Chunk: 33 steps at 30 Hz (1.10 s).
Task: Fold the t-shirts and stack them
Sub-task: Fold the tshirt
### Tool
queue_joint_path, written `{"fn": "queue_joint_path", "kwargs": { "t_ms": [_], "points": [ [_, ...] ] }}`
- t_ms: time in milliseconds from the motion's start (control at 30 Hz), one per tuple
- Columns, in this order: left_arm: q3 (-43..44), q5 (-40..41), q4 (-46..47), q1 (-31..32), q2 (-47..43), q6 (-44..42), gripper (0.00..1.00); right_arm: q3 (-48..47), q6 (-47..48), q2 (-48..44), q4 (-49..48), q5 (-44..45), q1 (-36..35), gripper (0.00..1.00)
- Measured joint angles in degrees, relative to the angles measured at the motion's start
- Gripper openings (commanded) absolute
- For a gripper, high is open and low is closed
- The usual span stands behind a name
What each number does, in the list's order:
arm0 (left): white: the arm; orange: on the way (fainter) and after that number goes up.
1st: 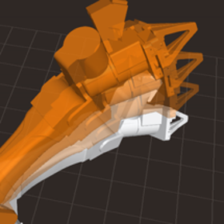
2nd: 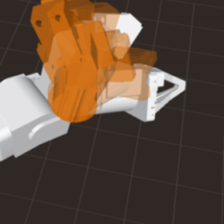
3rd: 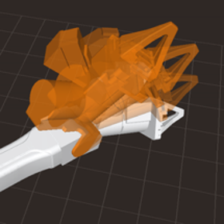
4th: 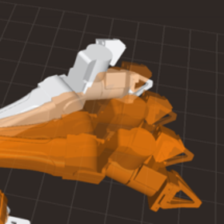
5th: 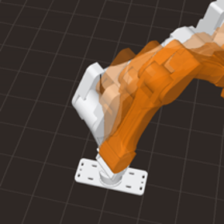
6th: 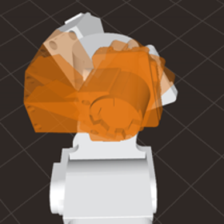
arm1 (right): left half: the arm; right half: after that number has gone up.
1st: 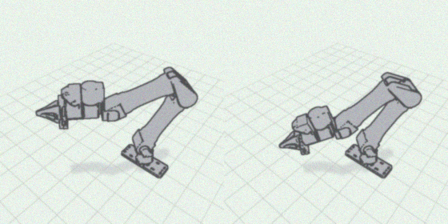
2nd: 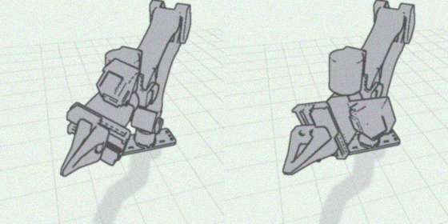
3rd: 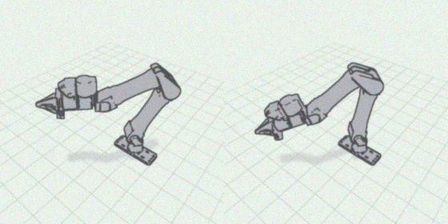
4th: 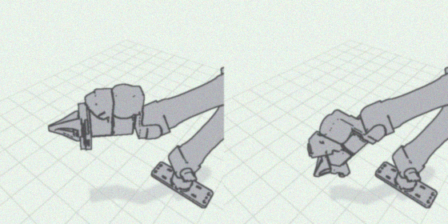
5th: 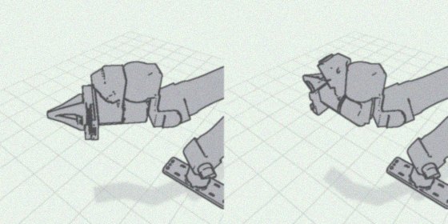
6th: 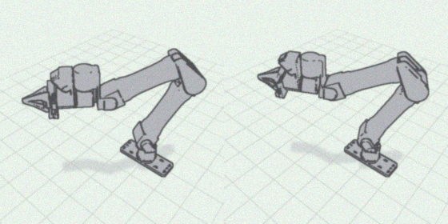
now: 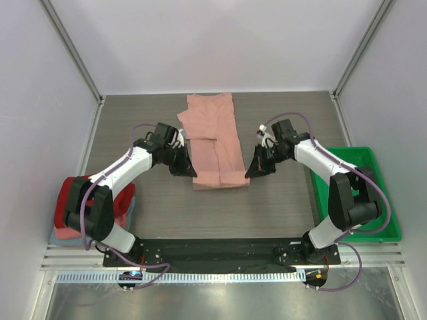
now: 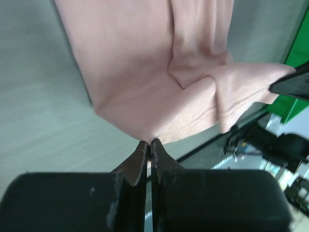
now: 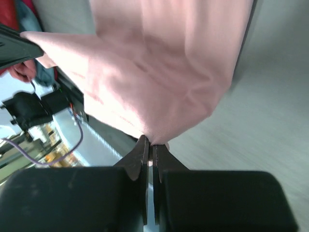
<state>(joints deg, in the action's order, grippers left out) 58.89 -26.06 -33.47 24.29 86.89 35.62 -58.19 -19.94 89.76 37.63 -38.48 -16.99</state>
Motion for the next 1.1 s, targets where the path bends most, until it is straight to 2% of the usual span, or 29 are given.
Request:
{"fn": "queue_joint_path", "kwargs": {
  "t_ms": [233,467,767,867,900,967,1000,1033,1067,1100],
  "points": [
    [7.56,2.27,1.07,-6.43,5.73,-3.50,0.00,-14.97,3.80,8.61,-0.46,0.90,2.71,0.02],
    [13.57,4.02,2.43,-7.17,11.87,-6.64,0.00,-21.92,5.09,19.19,-2.08,1.95,2.93,0.02],
    [21.64,5.66,3.41,-8.33,19.50,-10.69,0.01,-30.77,6.67,27.96,-2.60,3.37,2.99,0.02],
    [24.85,6.14,3.52,-8.72,22.73,-11.89,0.02,-35.23,7.43,30.75,-3.15,3.85,2.99,0.03],
    [26.08,6.36,3.61,-8.79,23.93,-12.26,0.03,-36.74,7.67,31.71,-3.17,4.09,2.99,0.06],
    [28.04,6.86,3.72,-8.85,25.83,-13.03,0.31,-39.10,7.93,33.35,-3.32,4.52,2.99,0.21],
    [29.00,7.28,3.63,-8.85,26.73,-13.49,0.43,-40.13,8.13,34.14,-3.45,4.83,2.99,0.35],
    [29.97,8.07,3.63,-8.85,27.61,-13.86,0.56,-40.76,8.15,34.77,-3.65,5.29,2.99,0.40],
    [30.64,8.79,3.65,-8.85,28.17,-14.01,0.58,-41.05,8.33,35.15,-3.85,5.81,2.99,0.43],
    [31.02,9.75,3.48,-8.85,28.41,-13.73,0.59,-41.05,8.50,35.28,-3.80,6.27,3.04,0.52]
  ]
}}
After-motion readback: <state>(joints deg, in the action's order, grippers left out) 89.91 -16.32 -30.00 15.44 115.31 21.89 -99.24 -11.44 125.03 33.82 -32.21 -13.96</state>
